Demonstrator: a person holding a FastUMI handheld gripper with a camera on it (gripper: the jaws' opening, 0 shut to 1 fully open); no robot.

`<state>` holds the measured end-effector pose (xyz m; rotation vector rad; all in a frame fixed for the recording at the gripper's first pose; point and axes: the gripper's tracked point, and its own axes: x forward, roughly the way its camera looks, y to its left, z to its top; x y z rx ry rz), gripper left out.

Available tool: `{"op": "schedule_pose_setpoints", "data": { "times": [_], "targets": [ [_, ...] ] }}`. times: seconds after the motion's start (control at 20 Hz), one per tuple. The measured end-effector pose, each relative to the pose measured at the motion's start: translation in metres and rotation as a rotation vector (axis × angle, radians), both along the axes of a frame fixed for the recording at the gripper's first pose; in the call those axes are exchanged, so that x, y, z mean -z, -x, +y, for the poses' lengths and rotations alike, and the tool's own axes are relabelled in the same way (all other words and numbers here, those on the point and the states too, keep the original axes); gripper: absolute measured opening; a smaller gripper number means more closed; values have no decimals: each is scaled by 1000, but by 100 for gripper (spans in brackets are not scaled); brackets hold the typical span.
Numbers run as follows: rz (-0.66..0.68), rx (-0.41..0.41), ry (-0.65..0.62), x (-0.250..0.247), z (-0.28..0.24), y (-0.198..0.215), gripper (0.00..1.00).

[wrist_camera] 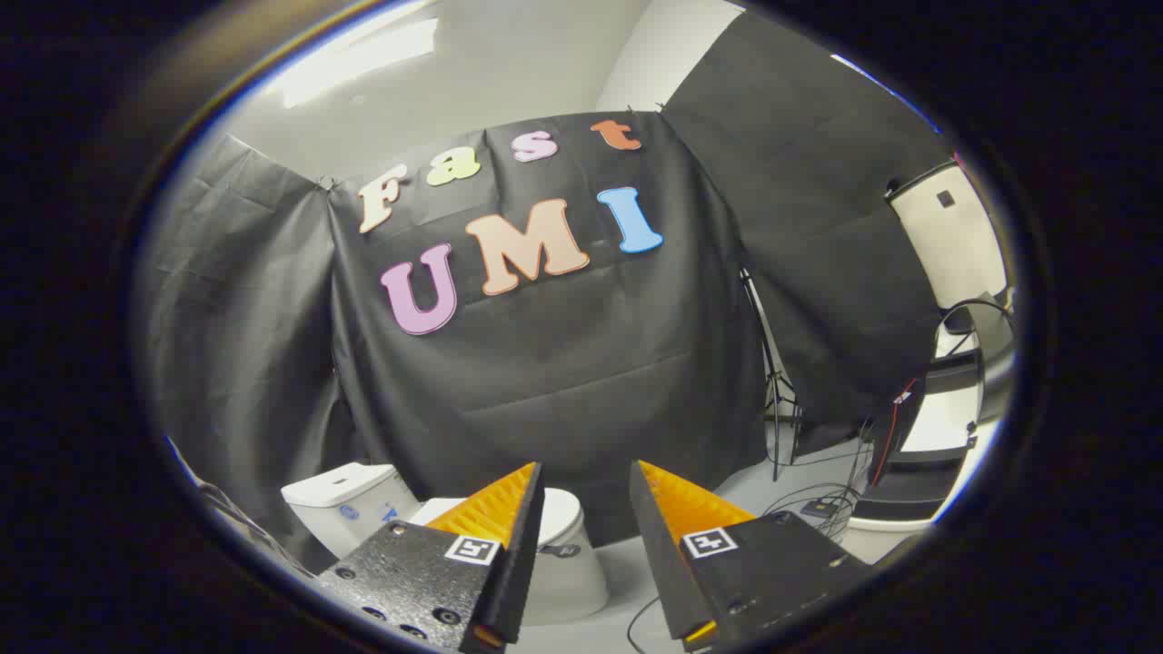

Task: Open the toilet lid.

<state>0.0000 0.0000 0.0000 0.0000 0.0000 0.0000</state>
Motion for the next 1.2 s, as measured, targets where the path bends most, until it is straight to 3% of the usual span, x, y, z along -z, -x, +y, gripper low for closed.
{"op": "schedule_pose_setpoints", "data": {
  "times": [1.2],
  "targets": [
    [25,-12,-39,7,-4,-8,59]
  ]
}}
